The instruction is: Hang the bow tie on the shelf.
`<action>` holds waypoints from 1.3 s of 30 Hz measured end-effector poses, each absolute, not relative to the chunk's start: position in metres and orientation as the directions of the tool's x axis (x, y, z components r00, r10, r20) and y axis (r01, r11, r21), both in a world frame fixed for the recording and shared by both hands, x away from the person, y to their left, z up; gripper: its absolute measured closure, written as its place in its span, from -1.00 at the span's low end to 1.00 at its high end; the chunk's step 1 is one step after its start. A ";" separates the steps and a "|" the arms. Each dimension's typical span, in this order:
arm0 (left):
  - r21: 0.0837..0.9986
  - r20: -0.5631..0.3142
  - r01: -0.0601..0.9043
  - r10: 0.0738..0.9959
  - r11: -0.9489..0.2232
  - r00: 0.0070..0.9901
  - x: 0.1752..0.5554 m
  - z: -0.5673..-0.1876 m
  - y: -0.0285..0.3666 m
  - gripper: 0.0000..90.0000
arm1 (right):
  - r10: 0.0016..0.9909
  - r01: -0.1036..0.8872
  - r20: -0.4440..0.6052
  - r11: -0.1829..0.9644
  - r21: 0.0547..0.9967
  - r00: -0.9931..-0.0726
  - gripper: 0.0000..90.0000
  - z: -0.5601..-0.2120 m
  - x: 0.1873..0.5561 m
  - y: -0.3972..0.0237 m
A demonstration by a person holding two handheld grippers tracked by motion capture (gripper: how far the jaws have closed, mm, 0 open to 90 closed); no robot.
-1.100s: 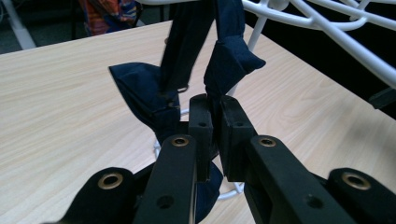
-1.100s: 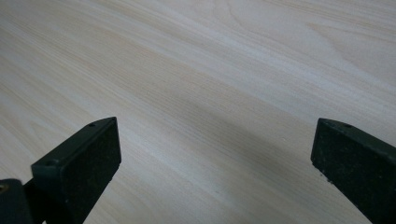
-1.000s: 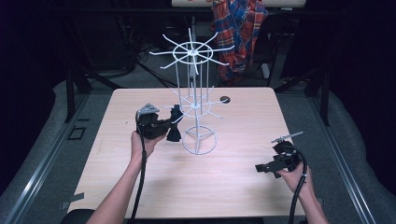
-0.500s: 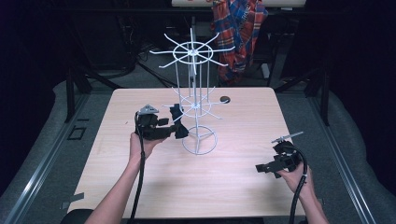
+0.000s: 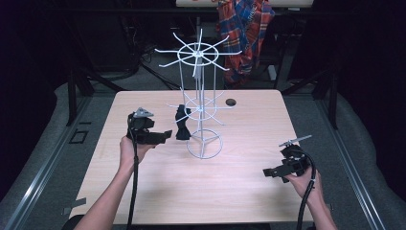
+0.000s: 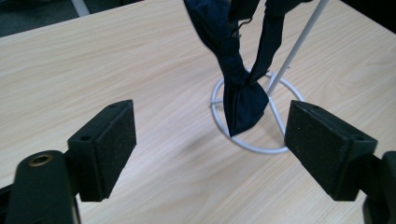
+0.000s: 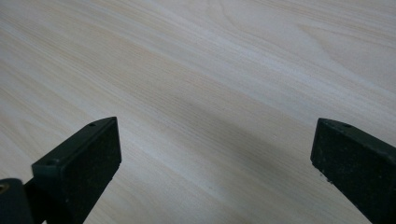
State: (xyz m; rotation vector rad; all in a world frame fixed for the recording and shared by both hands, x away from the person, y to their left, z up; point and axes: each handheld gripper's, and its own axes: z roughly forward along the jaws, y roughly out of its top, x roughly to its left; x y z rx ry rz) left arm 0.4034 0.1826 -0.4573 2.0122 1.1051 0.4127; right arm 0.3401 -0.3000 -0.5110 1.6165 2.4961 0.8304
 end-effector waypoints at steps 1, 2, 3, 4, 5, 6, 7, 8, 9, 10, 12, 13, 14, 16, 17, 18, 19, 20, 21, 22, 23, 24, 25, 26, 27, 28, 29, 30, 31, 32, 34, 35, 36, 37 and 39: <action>0.764 -0.083 0.566 0.821 -0.311 0.564 0.402 -0.456 0.185 -0.65 | 0.860 0.831 0.237 0.308 0.463 -0.451 -0.97 -0.511 0.340 -0.300; 0.756 -0.082 0.572 0.822 -0.317 0.564 0.400 -0.455 0.187 -0.66 | 0.860 0.832 0.240 0.307 0.461 -0.450 -0.97 -0.511 0.340 -0.300; 0.754 -0.077 0.575 0.825 -0.319 0.560 0.398 -0.454 0.189 -0.68 | 0.860 0.832 0.239 0.308 0.461 -0.450 -0.97 -0.512 0.340 -0.300; 0.749 -0.071 0.577 0.826 -0.326 0.559 0.396 -0.453 0.192 -0.69 | 0.860 0.832 0.239 0.307 0.462 -0.450 -0.97 -0.512 0.340 -0.300; 0.745 -0.067 0.580 0.829 -0.328 0.555 0.394 -0.453 0.193 -0.71 | 0.862 0.831 0.234 0.309 0.462 -0.450 -0.97 -0.512 0.340 -0.301; 0.740 -0.059 0.583 0.830 -0.336 0.554 0.392 -0.452 0.195 -0.72 | 0.862 0.832 0.234 0.308 0.462 -0.449 -0.97 -0.512 0.340 -0.301; 0.742 -0.052 0.582 0.837 -0.332 0.544 0.389 -0.452 0.197 -0.74 | 0.862 0.832 0.234 0.308 0.462 -0.449 -0.97 -0.511 0.340 -0.301; 0.737 -0.048 0.586 0.839 -0.337 0.542 0.387 -0.451 0.199 -0.75 | 0.862 0.831 0.233 0.309 0.462 -0.450 -0.97 -0.512 0.340 -0.301; 0.734 -0.045 0.590 0.842 -0.337 0.538 0.385 -0.450 0.201 -0.76 | 0.862 0.831 0.233 0.309 0.462 -0.450 -0.97 -0.512 0.340 -0.301; 0.729 -0.046 0.595 0.844 -0.337 0.535 0.382 -0.449 0.204 -0.77 | 0.862 0.832 0.234 0.310 0.461 -0.450 -0.97 -0.512 0.340 -0.301; 0.724 -0.037 0.598 0.847 -0.344 0.531 0.378 -0.448 0.209 -0.79 | 0.860 0.832 0.237 0.310 0.460 -0.452 -0.97 -0.512 0.340 -0.300; 0.724 -0.035 0.601 0.851 -0.339 0.523 0.376 -0.448 0.211 -0.81 | 0.861 0.832 0.236 0.309 0.460 -0.450 -0.97 -0.512 0.340 -0.300; 0.713 -0.035 0.609 0.850 -0.347 0.525 0.373 -0.448 0.213 -0.82 | 0.859 0.832 0.236 0.314 0.457 -0.454 -0.97 -0.512 0.340 -0.300; 0.697 -0.027 0.622 0.854 -0.357 0.520 0.370 -0.449 0.216 -0.88 | 0.862 0.833 0.232 0.314 0.457 -0.451 -0.96 -0.512 0.340 -0.300; 0.684 -0.022 0.630 0.854 -0.366 0.520 0.368 -0.450 0.219 -0.91 | 0.862 0.833 0.233 0.312 0.457 -0.451 -0.96 -0.512 0.340 -0.300; 0.677 -0.022 0.635 0.853 -0.371 0.521 0.366 -0.450 0.222 -0.92 | 0.864 0.833 0.231 0.308 0.460 -0.447 -0.96 -0.512 0.340 -0.300; 0.670 -0.027 0.644 0.855 -0.368 0.517 0.363 -0.451 0.224 -0.92 | 0.862 0.833 0.236 0.309 0.459 -0.449 -0.96 -0.512 0.340 -0.300; 0.665 -0.026 0.649 0.856 -0.371 0.516 0.361 -0.452 0.227 -0.92 | 0.862 0.833 0.232 0.313 0.457 -0.451 -0.96 -0.513 0.341 -0.300; 0.659 -0.029 0.655 0.858 -0.370 0.513 0.359 -0.453 0.229 -0.93 | 0.862 0.832 0.232 0.311 0.460 -0.450 -0.96 -0.513 0.341 -0.300; 0.650 -0.030 0.662 0.859 -0.372 0.512 0.357 -0.455 0.231 -0.95 | 0.862 0.832 0.230 0.312 0.459 -0.451 -0.96 -0.513 0.341 -0.300; 0.642 -0.032 0.669 0.859 -0.375 0.511 0.355 -0.457 0.233 -0.97 | 0.862 0.832 0.230 0.315 0.456 -0.452 -0.96 -0.513 0.340 -0.300; 0.628 -0.037 0.679 0.858 -0.380 0.513 0.353 -0.458 0.235 -0.99 | 0.862 0.832 0.229 0.316 0.456 -0.453 -0.96 -0.513 0.340 -0.300; 0.621 -0.043 0.686 0.858 -0.379 0.512 0.351 -0.460 0.236 -1.00 | 0.862 0.832 0.229 0.316 0.456 -0.453 -0.96 -0.513 0.340 -0.300; 0.614 -0.049 0.692 0.856 -0.381 0.515 0.348 -0.461 0.237 -1.00 | 0.859 0.832 0.231 0.320 0.453 -0.456 -0.96 -0.513 0.340 -0.300; 0.610 -0.048 0.694 0.856 -0.383 0.515 0.346 -0.463 0.238 -1.00 | 0.859 0.833 0.232 0.320 0.451 -0.456 -0.96 -0.513 0.341 -0.300; 0.602 -0.054 0.700 0.855 -0.384 0.516 0.343 -0.464 0.239 -1.00 | 0.859 0.834 0.234 0.318 0.451 -0.455 -0.95 -0.513 0.340 -0.300; 0.599 -0.061 0.703 0.854 -0.383 0.517 0.341 -0.466 0.240 -1.00 | 0.858 0.835 0.239 0.316 0.451 -0.455 -0.95 -0.513 0.340 -0.300; 0.593 -0.061 0.706 0.852 -0.388 0.520 0.340 -0.467 0.241 -1.00 | 0.858 0.835 0.239 0.317 0.450 -0.455 -0.95 -0.513 0.340 -0.300; 0.589 -0.058 0.708 0.854 -0.389 0.517 0.337 -0.469 0.241 -1.00 | 0.858 0.835 0.239 0.317 0.450 -0.455 -0.95 -0.513 0.340 -0.300; 0.581 -0.061 0.713 0.854 -0.391 0.517 0.336 -0.471 0.242 -1.00 | 0.858 0.835 0.239 0.317 0.450 -0.455 -0.95 -0.513 0.340 -0.299; 0.572 -0.070 0.722 0.854 -0.389 0.516 0.332 -0.475 0.243 -1.00 | 0.861 0.835 0.233 0.317 0.450 -0.453 -0.95 -0.513 0.340 -0.299; 0.566 -0.070 0.727 0.856 -0.389 0.512 0.330 -0.477 0.244 -1.00 | 0.860 0.835 0.234 0.319 0.449 -0.454 -0.95 -0.513 0.340 -0.299; 0.564 -0.080 0.735 0.861 -0.376 0.502 0.327 -0.479 0.245 -1.00 | 0.859 0.834 0.234 0.320 0.449 -0.455 -0.95 -0.513 0.340 -0.299; 0.560 -0.083 0.740 0.863 -0.372 0.498 0.324 -0.482 0.246 -1.00 | 0.856 0.835 0.242 0.318 0.449 -0.456 -0.95 -0.512 0.340 -0.299; 0.539 -0.077 0.750 0.864 -0.383 0.497 0.320 -0.488 0.248 -1.00 | 0.852 0.833 0.245 0.323 0.449 -0.462 -0.94 -0.513 0.340 -0.299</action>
